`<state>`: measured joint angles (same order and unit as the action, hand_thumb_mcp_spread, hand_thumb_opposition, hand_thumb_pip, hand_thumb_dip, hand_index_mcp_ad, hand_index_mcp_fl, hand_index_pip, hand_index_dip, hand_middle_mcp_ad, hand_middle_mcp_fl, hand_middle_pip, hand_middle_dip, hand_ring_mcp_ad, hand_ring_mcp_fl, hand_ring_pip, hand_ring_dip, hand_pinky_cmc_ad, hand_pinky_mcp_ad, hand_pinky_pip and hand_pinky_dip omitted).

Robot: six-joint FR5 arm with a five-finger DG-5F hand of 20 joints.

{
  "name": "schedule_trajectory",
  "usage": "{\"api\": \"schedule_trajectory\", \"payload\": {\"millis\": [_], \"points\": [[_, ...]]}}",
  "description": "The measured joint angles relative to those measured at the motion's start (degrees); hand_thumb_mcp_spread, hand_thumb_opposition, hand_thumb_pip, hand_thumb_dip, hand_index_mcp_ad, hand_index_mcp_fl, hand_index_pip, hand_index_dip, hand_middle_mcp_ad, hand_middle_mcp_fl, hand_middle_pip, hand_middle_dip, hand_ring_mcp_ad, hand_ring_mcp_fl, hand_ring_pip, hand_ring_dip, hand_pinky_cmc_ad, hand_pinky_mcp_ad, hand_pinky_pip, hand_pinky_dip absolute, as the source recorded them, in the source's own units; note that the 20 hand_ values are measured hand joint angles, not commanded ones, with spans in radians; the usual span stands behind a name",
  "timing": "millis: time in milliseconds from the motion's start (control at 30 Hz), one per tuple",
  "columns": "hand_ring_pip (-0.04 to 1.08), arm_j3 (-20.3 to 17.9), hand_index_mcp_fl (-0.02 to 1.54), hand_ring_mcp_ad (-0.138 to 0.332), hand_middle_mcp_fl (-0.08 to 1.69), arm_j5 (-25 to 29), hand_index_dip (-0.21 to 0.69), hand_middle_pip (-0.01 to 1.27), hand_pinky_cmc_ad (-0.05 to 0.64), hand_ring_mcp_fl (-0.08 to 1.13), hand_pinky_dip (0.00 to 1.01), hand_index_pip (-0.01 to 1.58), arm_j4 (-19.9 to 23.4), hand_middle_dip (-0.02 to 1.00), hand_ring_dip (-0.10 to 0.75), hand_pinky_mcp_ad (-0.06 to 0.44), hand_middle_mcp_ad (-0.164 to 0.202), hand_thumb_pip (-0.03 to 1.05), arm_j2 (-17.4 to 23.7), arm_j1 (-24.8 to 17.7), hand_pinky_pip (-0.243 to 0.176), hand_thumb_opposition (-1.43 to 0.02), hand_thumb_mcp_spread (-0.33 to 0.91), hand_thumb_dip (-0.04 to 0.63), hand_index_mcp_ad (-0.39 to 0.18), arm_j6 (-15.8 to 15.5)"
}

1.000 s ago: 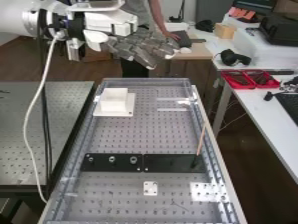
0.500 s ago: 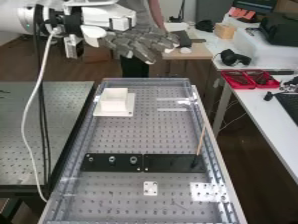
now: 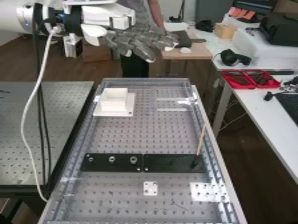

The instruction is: Grab the pcb board and place it in the clear container

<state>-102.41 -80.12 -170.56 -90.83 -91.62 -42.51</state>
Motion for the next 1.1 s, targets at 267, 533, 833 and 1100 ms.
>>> {"api": "schedule_trajectory", "payload": {"millis": [267, 533, 833, 1100], "points": [[0.08, -0.06, 0.15, 0.232, 0.00, -2.68, 0.159, 0.13, 0.298, 0.00, 0.61, 0.11, 0.27, 0.13, 0.007, 0.178, 0.068, 0.56, 0.03, 0.13, -0.138, -0.82, 0.29, 0.223, -0.079, 0.19], [0.08, 0.12, 0.15, 0.232, 0.00, -3.37, 0.159, 0.13, 0.298, 0.00, 0.61, 0.11, 0.78, 0.13, 0.007, 0.178, 0.072, 0.56, -0.14, 0.19, -0.138, -0.82, 0.28, 0.220, -0.072, 0.48], [0.08, -0.36, 0.15, 0.232, 0.00, -3.33, 0.159, 0.13, 0.298, 0.00, 0.61, 0.11, 2.09, 0.13, 0.007, 0.182, 0.072, 0.56, -0.15, 0.17, -0.138, -0.82, 0.28, 0.220, -0.072, 1.04], [0.08, -1.17, 0.15, 0.232, 0.00, -2.26, 0.159, 0.13, 0.298, 0.00, 0.61, 0.11, 2.92, 0.13, 0.007, 0.182, 0.072, 0.56, 0.50, 0.09, -0.138, -0.82, 0.28, 0.220, -0.072, 0.81]]}}
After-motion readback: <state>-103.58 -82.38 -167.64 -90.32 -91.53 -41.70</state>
